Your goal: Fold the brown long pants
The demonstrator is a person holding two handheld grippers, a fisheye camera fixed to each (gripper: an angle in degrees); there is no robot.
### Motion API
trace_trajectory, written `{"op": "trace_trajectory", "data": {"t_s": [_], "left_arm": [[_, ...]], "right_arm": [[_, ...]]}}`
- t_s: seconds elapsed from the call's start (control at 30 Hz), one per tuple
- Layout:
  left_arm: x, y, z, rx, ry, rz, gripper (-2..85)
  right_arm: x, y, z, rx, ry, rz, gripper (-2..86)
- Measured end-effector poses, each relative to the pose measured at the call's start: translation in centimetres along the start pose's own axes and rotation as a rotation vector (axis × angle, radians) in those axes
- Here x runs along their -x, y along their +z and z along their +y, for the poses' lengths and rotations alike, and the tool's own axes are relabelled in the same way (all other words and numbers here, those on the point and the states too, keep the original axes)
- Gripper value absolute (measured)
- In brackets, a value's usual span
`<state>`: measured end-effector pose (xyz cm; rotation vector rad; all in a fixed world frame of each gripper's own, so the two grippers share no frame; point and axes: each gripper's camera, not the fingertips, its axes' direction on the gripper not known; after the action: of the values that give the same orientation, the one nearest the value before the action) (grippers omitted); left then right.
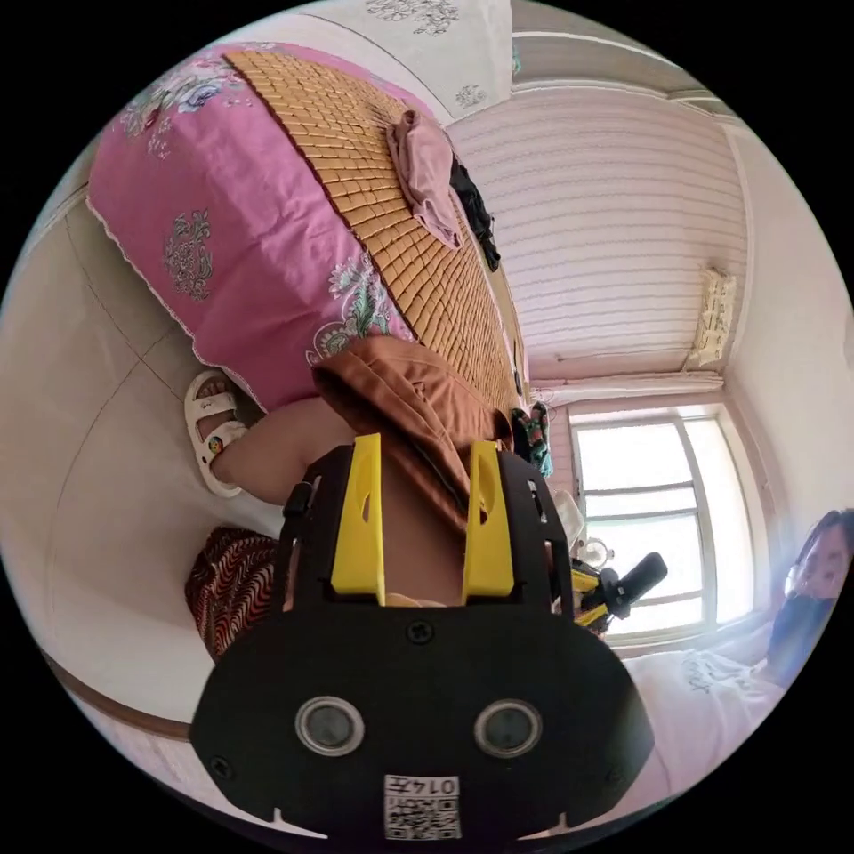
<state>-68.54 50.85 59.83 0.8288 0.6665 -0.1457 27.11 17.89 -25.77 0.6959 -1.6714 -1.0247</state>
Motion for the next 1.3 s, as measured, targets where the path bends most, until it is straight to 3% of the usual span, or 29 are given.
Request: {"op": "trace_trajectory", "data": {"t_s": [0.1, 0.23, 0.43, 0.53, 0.7, 0.8, 0.9, 0.97, 1.03, 1.3], "left_arm": [[-0.2, 0.3, -0.4, -0.028, -0.058, 0.027, 15.8], [-2.0, 1.8, -1.7, 0.028, 0.005, -0.133, 16.3], [-6.3, 0.5, -2.2, 0.005, 0.144, -0.313, 17.0], [-6.2, -0.6, -2.5, -0.024, 0.106, -0.372, 20.7], [-5.2, 0.8, -3.3, 0.064, -0.057, -0.202, 25.0], [-5.2, 2.0, -3.5, 0.137, -0.085, -0.084, 20.4], [-5.6, 1.2, -3.4, 0.135, -0.108, -0.135, 14.2], [-5.5, 0.3, -3.3, 0.110, -0.122, -0.064, 9.5], [-5.0, -0.6, -2.8, 0.059, -0.152, 0.145, 5.3], [-10.7, -1.0, -2.2, 0.047, 0.083, -0.018, 4.2]], "right_arm": [[-0.1, -0.1, 0.1, 0.002, -0.004, -0.074, 23.4], [-0.3, 0.6, 0.3, 0.000, -0.017, -0.065, 21.2], [0.7, 3.4, -0.6, 0.130, -0.055, 0.074, 17.4], [1.7, 4.4, 0.0, 0.155, -0.080, 0.120, 16.8], [2.1, 3.1, 1.5, 0.134, -0.076, 0.137, 13.1], [2.9, 1.1, 3.3, -0.006, -0.070, 0.236, 9.1], [2.5, 0.6, 4.5, 0.018, -0.053, 0.275, 7.8], [2.3, 0.2, 5.3, 0.008, -0.044, 0.278, 7.3], [2.1, -0.3, 6.2, 0.006, -0.048, 0.279, 6.9], [-0.9, -3.5, 10.9, -0.069, 0.007, 0.165, 5.9]]}}
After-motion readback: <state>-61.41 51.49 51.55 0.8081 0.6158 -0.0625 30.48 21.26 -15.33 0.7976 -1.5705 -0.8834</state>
